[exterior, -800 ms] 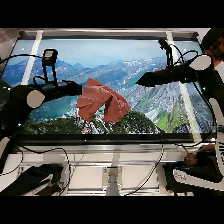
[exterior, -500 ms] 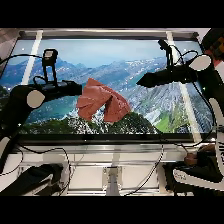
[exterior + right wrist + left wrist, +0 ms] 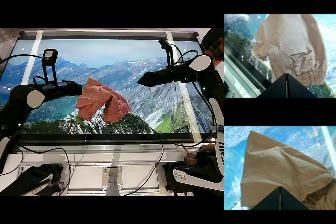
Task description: Fold the clothes and pants, and hang the long-sleeved shirts on hangers.
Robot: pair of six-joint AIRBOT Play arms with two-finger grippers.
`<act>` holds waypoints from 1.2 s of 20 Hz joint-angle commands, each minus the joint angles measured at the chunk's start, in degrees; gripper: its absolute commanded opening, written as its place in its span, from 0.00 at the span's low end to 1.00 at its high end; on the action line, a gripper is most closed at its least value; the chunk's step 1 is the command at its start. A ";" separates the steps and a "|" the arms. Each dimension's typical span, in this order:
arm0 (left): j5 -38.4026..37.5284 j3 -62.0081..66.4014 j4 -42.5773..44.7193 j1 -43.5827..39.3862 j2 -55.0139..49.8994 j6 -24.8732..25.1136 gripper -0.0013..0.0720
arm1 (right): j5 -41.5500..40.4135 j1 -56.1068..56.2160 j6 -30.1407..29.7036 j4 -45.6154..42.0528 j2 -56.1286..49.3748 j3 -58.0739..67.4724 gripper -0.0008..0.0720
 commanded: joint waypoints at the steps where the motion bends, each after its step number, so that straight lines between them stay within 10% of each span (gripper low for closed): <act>1: 0.02 0.02 0.00 0.04 -0.04 0.02 0.03 | -0.33 0.04 0.02 -0.07 0.00 0.00 0.06; 12: -3.67 -6.34 2.99 3.54 2.05 -0.22 0.03 | -4.33 -6.25 1.20 9.94 1.09 -11.17 0.05; 20: -3.54 -26.10 -19.12 20.48 8.85 -1.49 0.03 | -5.01 -10.49 -4.98 24.09 3.41 -30.03 0.05; 22: -2.03 -27.02 -21.07 20.74 6.78 -1.42 0.15 | -9.62 -8.74 -4.98 22.23 3.30 -30.03 0.30; 24: 0.94 -27.02 -25.79 20.33 3.41 -1.36 0.58 | -14.36 -7.04 -4.98 21.94 3.30 -29.99 0.71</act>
